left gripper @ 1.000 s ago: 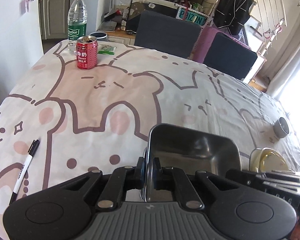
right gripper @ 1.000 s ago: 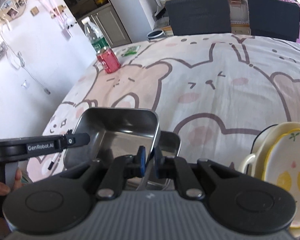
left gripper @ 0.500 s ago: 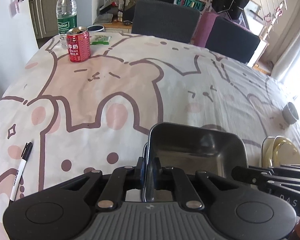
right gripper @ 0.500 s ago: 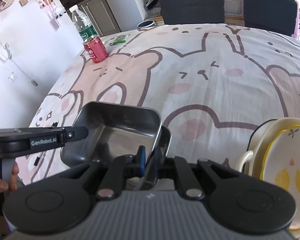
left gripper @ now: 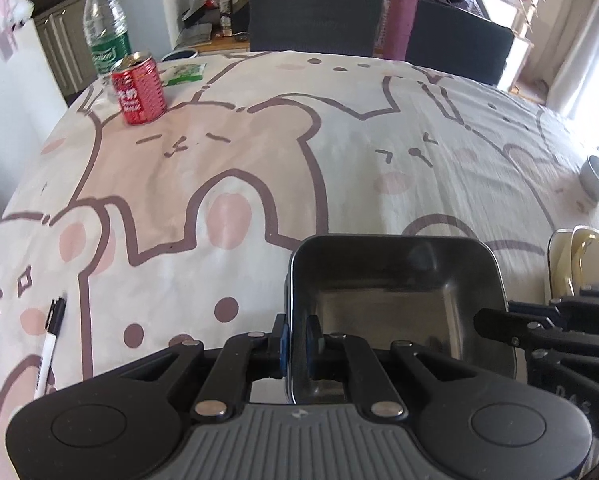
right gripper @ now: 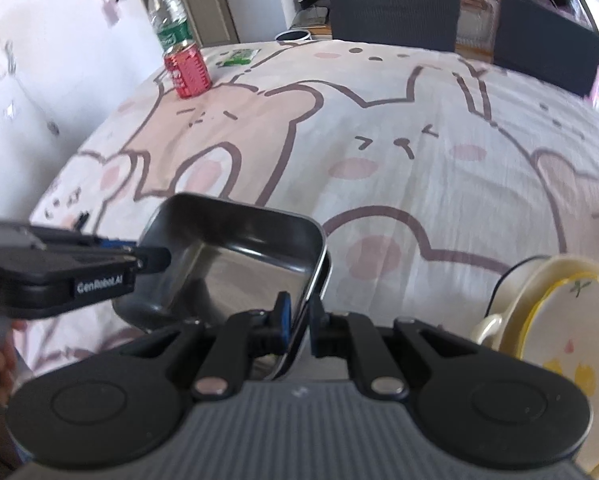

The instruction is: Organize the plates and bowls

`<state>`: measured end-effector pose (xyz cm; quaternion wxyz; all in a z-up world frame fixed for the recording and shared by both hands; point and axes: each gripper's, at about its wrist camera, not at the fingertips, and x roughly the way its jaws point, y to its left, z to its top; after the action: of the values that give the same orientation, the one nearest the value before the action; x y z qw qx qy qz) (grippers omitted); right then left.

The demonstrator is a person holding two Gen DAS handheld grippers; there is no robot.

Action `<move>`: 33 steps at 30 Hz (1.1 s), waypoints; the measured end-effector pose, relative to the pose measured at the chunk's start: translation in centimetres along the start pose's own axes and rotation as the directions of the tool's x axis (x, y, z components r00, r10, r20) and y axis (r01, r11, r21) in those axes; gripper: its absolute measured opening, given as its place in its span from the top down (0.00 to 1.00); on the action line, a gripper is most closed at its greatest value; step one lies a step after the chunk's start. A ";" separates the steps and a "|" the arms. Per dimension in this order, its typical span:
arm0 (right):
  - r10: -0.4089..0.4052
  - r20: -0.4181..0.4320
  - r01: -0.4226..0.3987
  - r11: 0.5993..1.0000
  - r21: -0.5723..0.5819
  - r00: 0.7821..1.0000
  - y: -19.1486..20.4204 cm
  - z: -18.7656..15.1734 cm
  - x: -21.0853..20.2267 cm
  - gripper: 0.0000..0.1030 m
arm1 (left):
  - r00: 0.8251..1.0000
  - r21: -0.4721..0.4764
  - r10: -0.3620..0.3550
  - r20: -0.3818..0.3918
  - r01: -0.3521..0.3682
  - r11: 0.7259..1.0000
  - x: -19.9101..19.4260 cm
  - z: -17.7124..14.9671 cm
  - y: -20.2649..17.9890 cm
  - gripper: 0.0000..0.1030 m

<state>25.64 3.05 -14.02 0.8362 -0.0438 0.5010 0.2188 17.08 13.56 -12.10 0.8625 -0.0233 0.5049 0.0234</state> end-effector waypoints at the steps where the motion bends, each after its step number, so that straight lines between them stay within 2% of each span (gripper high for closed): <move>1: -0.015 0.000 0.015 1.000 -0.024 1.000 0.2 -0.1 0.1 0.89 | 1.000 0.017 0.008 0.002 -0.008 1.000 0.0 0.0 -0.2 0.91; 6: -0.041 0.003 0.041 0.996 -0.080 0.999 0.9 -0.3 0.2 0.89 | 0.998 0.145 0.060 0.008 -0.060 0.988 0.2 -0.4 -1.4 0.91; 11: -0.085 0.000 0.084 0.985 -0.149 0.996 1.3 -0.4 0.6 0.89 | 0.997 0.241 0.076 0.012 -0.077 0.968 0.2 -0.9 -2.2 0.91; 24: -0.081 -0.061 0.068 0.981 -0.181 0.995 1.2 -0.7 1.4 0.89 | 0.998 0.255 0.053 -0.039 -0.042 0.966 0.8 -1.2 -2.1 0.88; 33: -0.088 -0.093 0.071 0.982 -0.175 0.992 0.8 -0.7 2.2 0.87 | 0.997 0.267 0.066 -0.047 -0.051 0.962 1.4 -1.3 -2.1 0.85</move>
<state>25.60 4.25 -16.16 0.8112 -0.1464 0.5195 0.2250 16.78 11.44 -13.92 0.8425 0.1070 0.5276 -0.0196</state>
